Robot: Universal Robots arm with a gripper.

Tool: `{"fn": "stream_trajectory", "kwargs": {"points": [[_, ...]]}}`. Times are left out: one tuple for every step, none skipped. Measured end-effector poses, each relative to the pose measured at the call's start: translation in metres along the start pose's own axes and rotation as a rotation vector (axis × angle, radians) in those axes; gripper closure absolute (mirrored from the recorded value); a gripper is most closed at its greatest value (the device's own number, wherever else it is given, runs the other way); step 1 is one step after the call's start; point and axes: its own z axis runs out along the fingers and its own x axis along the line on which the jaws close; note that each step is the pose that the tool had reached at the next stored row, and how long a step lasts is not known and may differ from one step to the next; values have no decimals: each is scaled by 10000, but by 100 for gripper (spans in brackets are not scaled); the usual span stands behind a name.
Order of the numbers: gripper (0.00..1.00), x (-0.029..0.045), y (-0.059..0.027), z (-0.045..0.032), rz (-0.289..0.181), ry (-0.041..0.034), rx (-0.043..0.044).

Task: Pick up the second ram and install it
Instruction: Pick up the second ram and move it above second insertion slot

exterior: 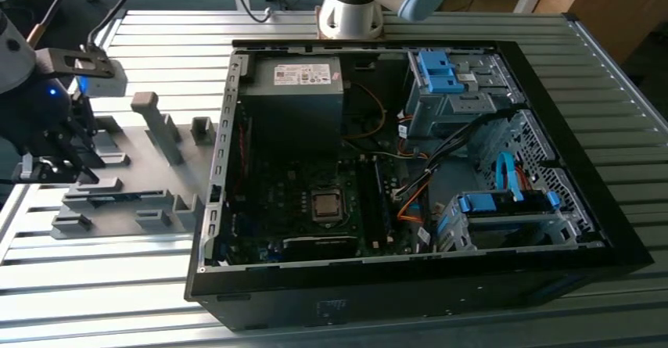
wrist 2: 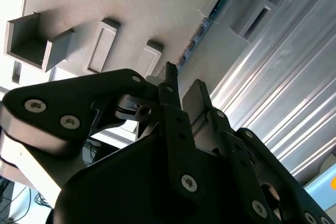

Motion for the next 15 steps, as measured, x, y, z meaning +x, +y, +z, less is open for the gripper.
{"fn": "stream_trajectory", "kwargs": {"points": [[68, 1, 0, 13, -20, 1, 4], [68, 2, -1, 26, -25, 1, 9], [68, 3, -1, 39, -29, 2, 16], [68, 4, -2, 51, -33, 3, 24], [68, 5, -2, 63, -38, 3, 32], [68, 6, -2, 75, -45, 3, 40], [68, 8, -2, 87, -53, 4, 46], [68, 9, -2, 95, -66, 8, 57], [68, 10, -3, 102, -79, 21, 73], [68, 10, -3, 107, -90, 41, 88], [68, 11, -4, 115, -100, 50, 101], [68, 12, -4, 125, -112, 51, 110], [68, 14, -3, 136, -125, 52, 112], [68, 19, -3, 151, -145, 53, 112], [68, 25, -3, 167, -166, 54, 111]]}}
